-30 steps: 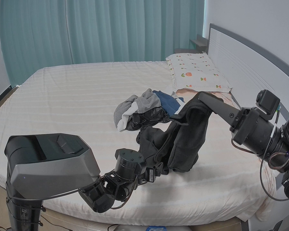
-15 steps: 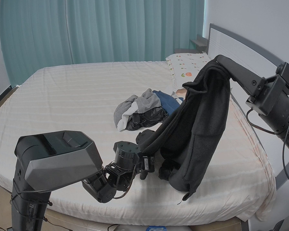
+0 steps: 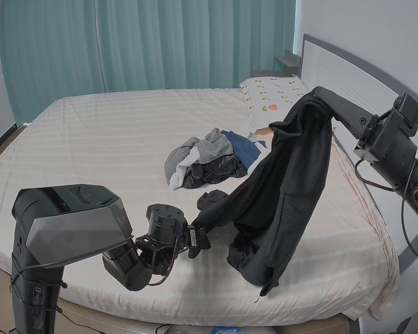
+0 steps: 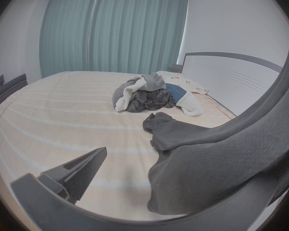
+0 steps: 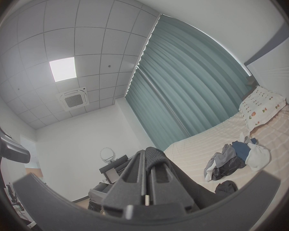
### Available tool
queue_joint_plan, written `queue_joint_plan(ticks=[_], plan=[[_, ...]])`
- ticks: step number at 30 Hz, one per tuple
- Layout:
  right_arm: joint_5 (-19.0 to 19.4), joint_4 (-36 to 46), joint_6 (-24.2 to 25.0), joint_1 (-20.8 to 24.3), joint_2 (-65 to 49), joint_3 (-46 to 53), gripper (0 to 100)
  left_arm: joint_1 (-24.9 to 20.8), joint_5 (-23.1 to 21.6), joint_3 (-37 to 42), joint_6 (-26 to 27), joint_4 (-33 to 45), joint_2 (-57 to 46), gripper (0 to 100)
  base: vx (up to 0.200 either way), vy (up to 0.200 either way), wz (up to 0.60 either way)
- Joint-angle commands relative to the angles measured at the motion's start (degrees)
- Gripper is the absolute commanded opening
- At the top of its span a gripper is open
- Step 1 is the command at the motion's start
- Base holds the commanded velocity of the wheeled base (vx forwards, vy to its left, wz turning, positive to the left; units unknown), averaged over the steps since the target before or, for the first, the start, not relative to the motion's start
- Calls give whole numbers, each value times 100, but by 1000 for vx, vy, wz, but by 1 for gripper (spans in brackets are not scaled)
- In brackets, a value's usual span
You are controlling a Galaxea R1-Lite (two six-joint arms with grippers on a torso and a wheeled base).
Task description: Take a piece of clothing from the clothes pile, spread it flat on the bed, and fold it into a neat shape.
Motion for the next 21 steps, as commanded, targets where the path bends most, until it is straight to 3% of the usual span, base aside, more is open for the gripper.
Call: queue_joint_plan(ticks=[1, 9, 13, 14, 21], plan=[[17, 7, 29, 32, 142, 27, 0, -26, -45, -5, 1, -9, -45, 100, 0, 0, 0], [25, -29, 29, 322, 274, -17, 0, -193, -124, -234, -26, -18, 412, 100, 0, 0, 0], [-1, -72, 29, 427, 247, -26, 0, -202, -142, -524, -368, -18, 675, 100, 0, 0, 0], [-1, -81, 29, 427, 247, -9, 0, -211, -142, -577, -412, -18, 711, 0, 0, 0, 0], [-19, -81, 29, 286, 318, 194, 0, -290, -423, -410, -737, -35, 702, 0, 0, 0, 0]])
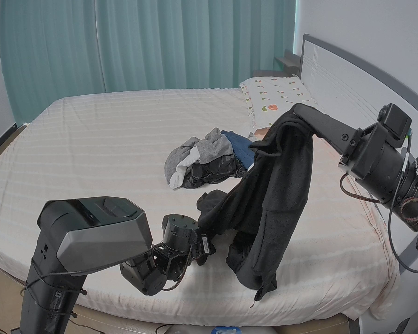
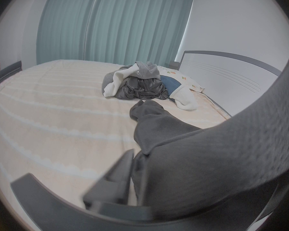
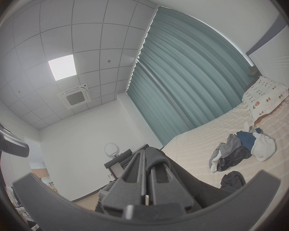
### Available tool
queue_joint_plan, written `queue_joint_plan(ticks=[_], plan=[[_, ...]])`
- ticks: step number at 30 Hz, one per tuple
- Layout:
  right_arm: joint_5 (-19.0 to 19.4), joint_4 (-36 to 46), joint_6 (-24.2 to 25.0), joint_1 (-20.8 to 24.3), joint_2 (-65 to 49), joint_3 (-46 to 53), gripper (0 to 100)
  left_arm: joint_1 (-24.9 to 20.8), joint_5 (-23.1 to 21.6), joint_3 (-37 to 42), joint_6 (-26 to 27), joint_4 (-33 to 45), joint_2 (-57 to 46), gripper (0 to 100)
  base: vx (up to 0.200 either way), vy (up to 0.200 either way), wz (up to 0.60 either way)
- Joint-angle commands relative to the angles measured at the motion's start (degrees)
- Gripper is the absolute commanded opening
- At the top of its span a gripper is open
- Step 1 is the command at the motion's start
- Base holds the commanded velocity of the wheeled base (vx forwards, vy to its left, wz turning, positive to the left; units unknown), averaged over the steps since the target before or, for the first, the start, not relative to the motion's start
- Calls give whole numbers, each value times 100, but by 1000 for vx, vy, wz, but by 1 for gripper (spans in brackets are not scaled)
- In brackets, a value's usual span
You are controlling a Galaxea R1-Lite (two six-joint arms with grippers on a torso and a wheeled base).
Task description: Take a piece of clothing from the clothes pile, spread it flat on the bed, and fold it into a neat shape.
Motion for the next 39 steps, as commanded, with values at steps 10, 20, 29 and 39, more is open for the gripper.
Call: queue_joint_plan(ticks=[10, 20, 29, 39], plan=[[12, -2, 1, -591, 214, 835, 0, -7, -566, 1273, -630, -127, -1534, 0, 0, 0, 0], [-172, -248, 1, -1321, 1347, 1134, 0, 335, -575, 2293, -1087, -127, -2755, 0, 0, 0, 0], [-691, -1891, 1, -1409, 2402, 1213, 0, 353, -680, 2934, -1175, -286, -3318, 0, 0, 0, 0], [-937, -1839, 98, -1611, 2051, 1521, 0, 353, -944, 3312, -1500, -312, -3318, 0, 0, 0, 0]])
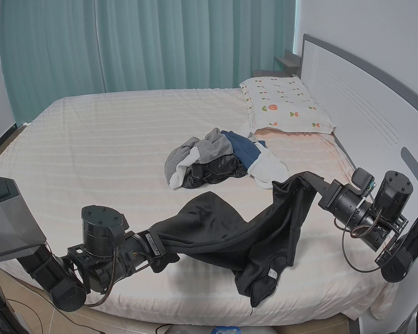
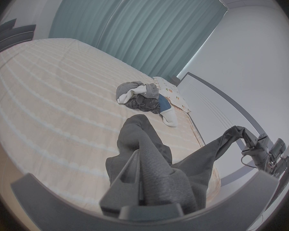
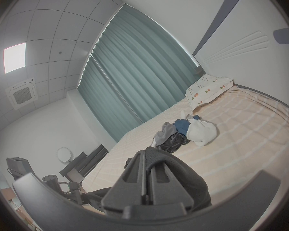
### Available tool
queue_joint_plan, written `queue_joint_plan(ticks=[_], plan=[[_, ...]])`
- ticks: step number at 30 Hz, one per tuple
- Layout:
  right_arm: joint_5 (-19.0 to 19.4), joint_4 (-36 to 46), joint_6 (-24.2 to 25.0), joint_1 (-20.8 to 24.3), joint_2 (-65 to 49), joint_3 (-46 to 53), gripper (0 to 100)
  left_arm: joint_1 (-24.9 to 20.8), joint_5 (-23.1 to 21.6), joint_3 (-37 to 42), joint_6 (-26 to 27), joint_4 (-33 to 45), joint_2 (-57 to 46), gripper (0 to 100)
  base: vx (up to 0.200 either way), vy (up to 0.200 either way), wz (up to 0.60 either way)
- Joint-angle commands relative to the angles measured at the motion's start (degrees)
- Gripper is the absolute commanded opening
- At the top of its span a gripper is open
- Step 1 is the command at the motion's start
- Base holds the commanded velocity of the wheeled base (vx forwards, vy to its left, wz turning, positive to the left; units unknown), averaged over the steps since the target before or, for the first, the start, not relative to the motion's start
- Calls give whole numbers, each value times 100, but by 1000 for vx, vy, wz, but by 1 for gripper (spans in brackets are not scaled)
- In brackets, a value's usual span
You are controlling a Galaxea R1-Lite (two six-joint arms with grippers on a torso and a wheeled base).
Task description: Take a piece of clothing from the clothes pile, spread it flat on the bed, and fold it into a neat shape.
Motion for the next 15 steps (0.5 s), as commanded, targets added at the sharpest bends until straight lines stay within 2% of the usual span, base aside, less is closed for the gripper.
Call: queue_joint_plan(ticks=[1, 5, 8, 12, 15], plan=[[-18, -41, 16, -91, -133, 154, 0, -1, -54, 129, 14, -23, -118, 0, 0, 0, 0], [26, 3, 51, -91, -203, 268, 0, -80, 113, 683, 436, -278, -118, 0, 0, 0, 0], [35, 3, 51, -64, -124, 286, 0, -150, 148, 674, 463, -639, -118, 0, 0, 0, 0], [35, -14, 60, -47, -36, 330, 0, -141, 166, 736, 471, -691, -92, 0, 0, 0, 0], [17, -23, 60, -47, -19, 356, 0, -141, 175, 797, 445, -718, -92, 0, -200, 0, 0]])
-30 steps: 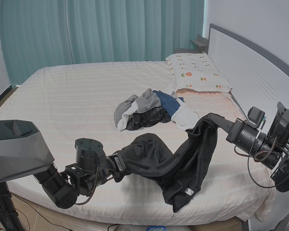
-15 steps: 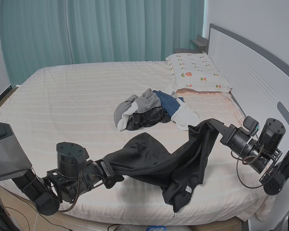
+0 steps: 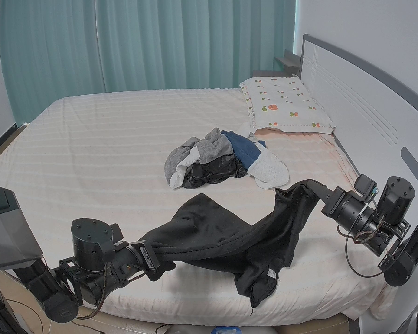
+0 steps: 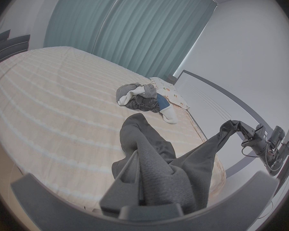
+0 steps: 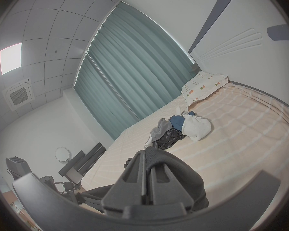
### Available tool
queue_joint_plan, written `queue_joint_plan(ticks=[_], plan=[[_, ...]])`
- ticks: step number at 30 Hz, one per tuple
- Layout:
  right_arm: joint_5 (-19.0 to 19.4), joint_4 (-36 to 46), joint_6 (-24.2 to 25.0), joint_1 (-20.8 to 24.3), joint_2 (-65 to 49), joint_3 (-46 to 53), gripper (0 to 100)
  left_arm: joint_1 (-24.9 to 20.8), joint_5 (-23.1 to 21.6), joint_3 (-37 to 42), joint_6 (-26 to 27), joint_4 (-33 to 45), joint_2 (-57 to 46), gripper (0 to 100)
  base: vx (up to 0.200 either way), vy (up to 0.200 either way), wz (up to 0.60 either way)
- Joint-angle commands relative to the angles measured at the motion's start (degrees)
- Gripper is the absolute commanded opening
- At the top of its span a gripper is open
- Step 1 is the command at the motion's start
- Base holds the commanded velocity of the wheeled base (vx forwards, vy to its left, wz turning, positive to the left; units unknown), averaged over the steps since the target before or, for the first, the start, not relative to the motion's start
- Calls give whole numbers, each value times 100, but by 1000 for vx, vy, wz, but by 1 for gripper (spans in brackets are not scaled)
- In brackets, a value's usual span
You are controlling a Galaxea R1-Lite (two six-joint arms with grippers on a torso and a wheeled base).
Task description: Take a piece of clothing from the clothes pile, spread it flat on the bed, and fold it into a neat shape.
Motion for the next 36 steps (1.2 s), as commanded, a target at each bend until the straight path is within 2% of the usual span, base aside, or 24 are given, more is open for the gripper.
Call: queue_joint_plan(ticks=[1, 6, 16, 20, 27, 36], plan=[[0, -25, -2, 16, 53, 68, 0, -15, 6, 86, -42, -8, -19, 0, -200, 0, 0], [-9, -43, -2, 68, 53, 121, 0, -23, -2, 95, -51, -8, -46, 0, -200, 0, 0], [-26, -43, -11, 147, 36, 147, 0, -15, -11, 24, -60, -17, 7, 0, 0, 0, 0], [-26, -43, -11, 165, 44, 147, 0, 29, 6, -178, -385, -8, 25, 0, 0, 0, 0], [-18, -43, -11, 165, 53, 147, 0, 126, 24, -204, -429, -8, 77, 0, 0, 0, 0], [-26, -43, -11, 165, 36, 147, 0, 302, 15, -275, -596, -8, 16, 0, 0, 200, 0]])
